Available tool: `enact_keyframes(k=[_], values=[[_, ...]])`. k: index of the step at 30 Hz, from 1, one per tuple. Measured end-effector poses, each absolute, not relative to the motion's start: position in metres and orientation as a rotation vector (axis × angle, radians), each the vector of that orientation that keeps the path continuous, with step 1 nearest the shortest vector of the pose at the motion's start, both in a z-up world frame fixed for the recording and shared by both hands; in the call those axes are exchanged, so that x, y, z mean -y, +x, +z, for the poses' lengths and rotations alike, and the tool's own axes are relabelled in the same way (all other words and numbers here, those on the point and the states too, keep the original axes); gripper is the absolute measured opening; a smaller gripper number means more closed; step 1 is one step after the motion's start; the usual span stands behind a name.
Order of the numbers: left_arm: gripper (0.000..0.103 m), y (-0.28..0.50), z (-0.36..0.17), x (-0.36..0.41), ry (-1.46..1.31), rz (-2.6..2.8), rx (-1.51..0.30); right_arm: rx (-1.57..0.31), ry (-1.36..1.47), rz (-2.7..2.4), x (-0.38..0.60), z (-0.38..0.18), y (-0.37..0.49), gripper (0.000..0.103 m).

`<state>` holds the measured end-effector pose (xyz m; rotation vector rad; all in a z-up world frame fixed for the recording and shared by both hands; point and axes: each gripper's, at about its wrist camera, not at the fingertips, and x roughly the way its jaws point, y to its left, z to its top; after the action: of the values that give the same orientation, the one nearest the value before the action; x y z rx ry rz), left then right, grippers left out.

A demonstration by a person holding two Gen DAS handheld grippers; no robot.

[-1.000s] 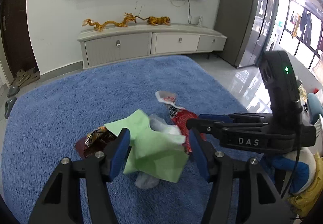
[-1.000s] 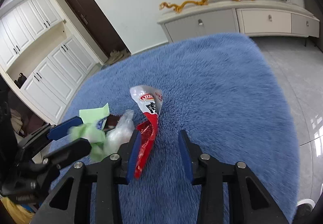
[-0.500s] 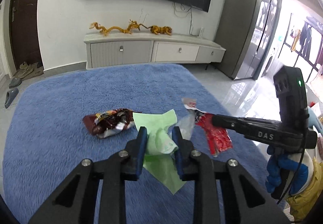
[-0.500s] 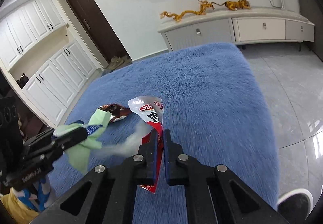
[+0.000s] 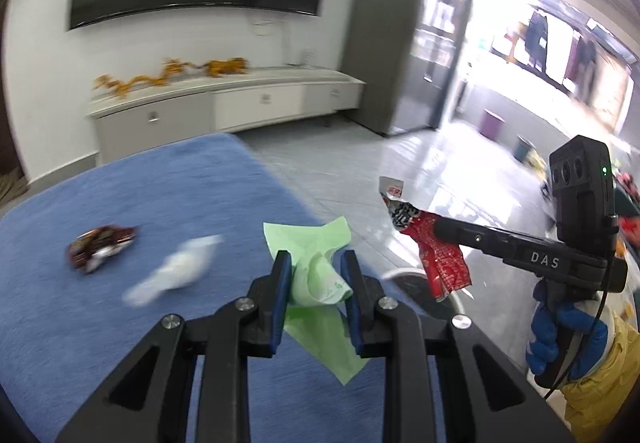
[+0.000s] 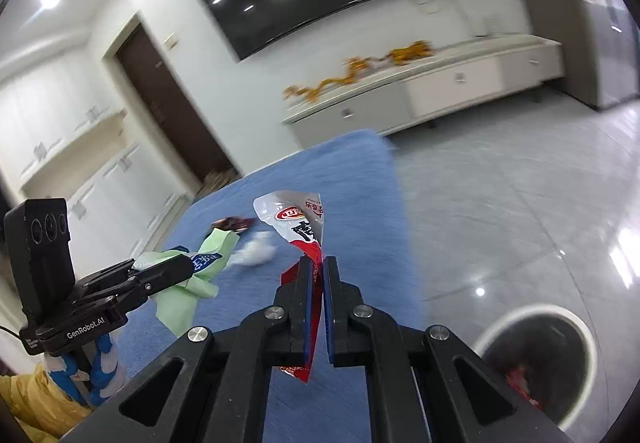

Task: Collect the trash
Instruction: 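Carry both items over the white bin and open both grippers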

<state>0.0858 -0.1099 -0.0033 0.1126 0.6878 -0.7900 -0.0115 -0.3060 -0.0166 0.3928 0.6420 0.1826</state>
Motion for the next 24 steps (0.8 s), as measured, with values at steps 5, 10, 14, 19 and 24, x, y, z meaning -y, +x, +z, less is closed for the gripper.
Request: enact_keyframes(k=[5,10,14,19,24], values=[[0.024,0.067,-0.013,0.197,0.197,-0.904,-0.714,-0.625,0.418,0.005,0.373,-0.028,-0.054,0.005],[0.024,0.064,-0.034,0.264,0.219,-0.959,-0.788,-0.675,0.452,-0.130,0.421,-0.061,-0.081,0.005],[0.024,0.065,-0.051,0.305,0.241,-0.979,-0.837,-0.721,0.491,-0.183,0.439,-0.088,-0.092,0.005],[0.027,0.065,-0.072,0.337,0.266,-0.978,-0.871,-0.761,0.534,-0.207,0.455,-0.114,-0.097,0.005],[0.063,0.073,-0.090,0.355,0.214,-1.001,-0.945,-0.810,0.565,-0.229,0.469,-0.135,-0.093,0.009]])
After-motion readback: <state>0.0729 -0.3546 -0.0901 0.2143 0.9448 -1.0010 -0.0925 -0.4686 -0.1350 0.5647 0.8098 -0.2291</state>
